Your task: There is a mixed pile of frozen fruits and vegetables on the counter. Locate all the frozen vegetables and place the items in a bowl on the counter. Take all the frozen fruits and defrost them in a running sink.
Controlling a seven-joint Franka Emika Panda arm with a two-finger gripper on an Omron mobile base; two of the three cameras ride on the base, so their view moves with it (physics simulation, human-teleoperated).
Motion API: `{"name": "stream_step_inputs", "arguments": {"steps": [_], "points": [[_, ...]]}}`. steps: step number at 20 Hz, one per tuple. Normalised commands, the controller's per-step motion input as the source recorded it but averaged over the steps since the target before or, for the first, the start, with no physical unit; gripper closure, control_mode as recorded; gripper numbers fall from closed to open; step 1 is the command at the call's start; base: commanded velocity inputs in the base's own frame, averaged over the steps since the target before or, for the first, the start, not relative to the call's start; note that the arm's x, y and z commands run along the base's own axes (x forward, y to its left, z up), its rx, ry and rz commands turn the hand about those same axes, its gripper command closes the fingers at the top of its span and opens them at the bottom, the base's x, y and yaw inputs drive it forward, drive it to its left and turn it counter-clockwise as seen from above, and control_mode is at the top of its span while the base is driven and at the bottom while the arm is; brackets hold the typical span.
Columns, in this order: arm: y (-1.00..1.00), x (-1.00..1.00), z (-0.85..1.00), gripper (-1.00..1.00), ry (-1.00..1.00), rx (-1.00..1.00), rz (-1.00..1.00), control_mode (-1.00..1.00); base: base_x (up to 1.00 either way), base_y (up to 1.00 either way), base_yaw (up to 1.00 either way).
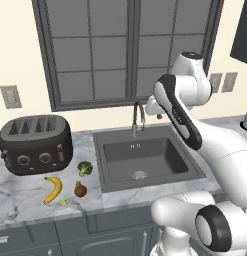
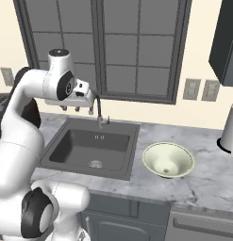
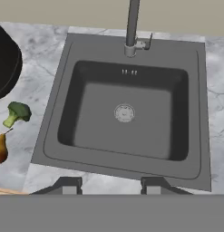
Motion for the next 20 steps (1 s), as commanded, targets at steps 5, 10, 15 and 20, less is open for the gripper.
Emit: {"name": "stream_step_inputs", "arguments": {"steps": [5, 10, 15, 20], "points": [[0.00, -0.23, -0.01, -1.00, 0.00, 0.00, 0.00, -1.00, 0.00, 0.00, 0.00], [0.06, -0.41, -0.01, -1.00, 0.00, 0.00, 0.00, -1.00, 0.00, 0.00, 0.00], [0.54, -0.23, -0.04, -1.00, 0.04, 0.00, 0.02, -1.00, 0.00, 0.00, 0.00], [0.87, 0.17, -0.28, -1.00, 0.03, 0.00, 0.00, -1.00, 0.00, 0.00, 0.00]]}}
